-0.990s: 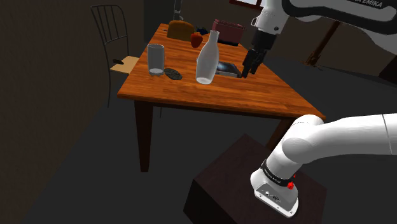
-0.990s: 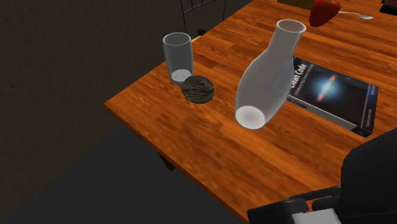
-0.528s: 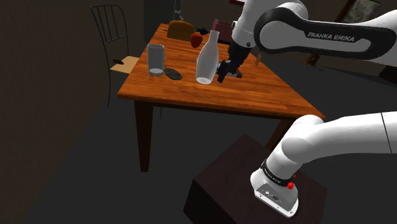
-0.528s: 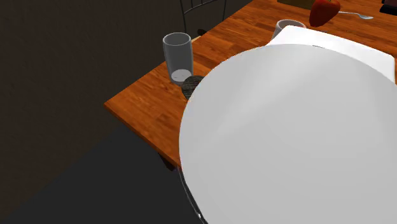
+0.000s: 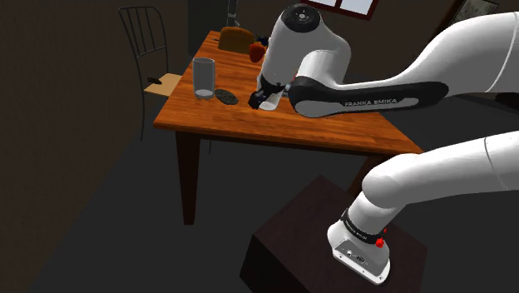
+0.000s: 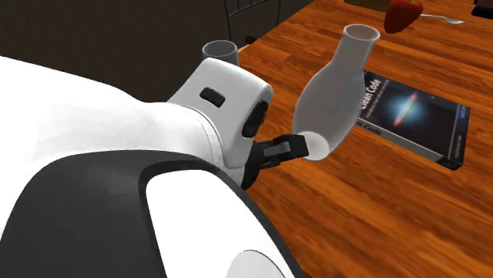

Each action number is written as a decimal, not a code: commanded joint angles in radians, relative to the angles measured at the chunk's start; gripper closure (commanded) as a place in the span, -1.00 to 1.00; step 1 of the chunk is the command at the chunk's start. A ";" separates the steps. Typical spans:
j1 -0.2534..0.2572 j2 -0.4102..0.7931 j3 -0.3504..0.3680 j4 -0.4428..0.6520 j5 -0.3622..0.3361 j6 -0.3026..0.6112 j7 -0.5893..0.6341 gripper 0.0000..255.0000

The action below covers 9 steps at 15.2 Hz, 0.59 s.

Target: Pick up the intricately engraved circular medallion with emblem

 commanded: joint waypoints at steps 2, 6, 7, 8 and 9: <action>-0.155 0.081 0.193 0.047 -0.182 0.075 0.204 -1.00; -0.446 0.184 0.509 0.158 -0.467 0.071 0.485 -1.00; -0.537 0.208 0.606 0.193 -0.539 0.051 0.552 -1.00; -0.639 0.228 0.714 0.230 -0.608 0.026 0.615 -1.00; -0.754 0.237 0.834 0.267 -0.667 0.001 0.669 -1.00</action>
